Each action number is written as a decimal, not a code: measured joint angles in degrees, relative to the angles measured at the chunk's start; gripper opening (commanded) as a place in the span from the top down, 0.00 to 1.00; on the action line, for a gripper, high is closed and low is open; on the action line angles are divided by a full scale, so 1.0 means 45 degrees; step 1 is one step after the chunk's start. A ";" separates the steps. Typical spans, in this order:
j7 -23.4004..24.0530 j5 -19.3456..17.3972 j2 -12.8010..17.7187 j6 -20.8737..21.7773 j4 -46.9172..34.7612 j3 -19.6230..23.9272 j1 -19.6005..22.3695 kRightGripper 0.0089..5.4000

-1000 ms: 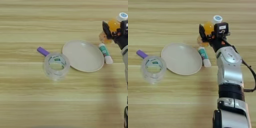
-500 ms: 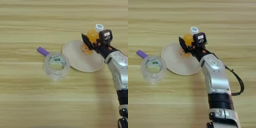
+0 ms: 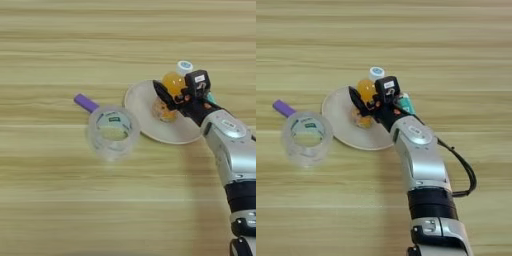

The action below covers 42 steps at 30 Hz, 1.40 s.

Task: Move the objects on the table

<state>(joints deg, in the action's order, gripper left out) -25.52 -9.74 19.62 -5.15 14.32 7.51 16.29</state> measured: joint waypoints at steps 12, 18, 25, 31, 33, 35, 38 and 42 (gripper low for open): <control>0.0023 0.0074 -0.0001 0.0281 0.0267 -0.0040 0.0073 0.22; 0.0023 0.0091 0.0037 0.0277 0.0167 -0.0016 0.0072 0.09; 0.0025 0.0087 0.0079 0.0231 -0.0385 0.0078 0.0034 0.01; 0.0027 0.0079 0.0094 0.0143 -0.0901 0.0251 -0.0115 0.01; 0.0027 0.0063 0.0101 0.0125 -0.1189 0.0337 -0.0262 0.01; 0.0030 0.0042 0.0126 0.0044 -0.1526 0.0447 -0.0285 0.01; 0.0031 -0.0005 0.0148 -0.0133 -0.1919 0.0520 -0.0294 0.01; 0.0061 -0.0127 0.0216 -0.0226 -0.2498 0.0923 -0.0299 0.01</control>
<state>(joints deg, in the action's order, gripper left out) -25.25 -10.31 20.59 -6.16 3.08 11.66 14.94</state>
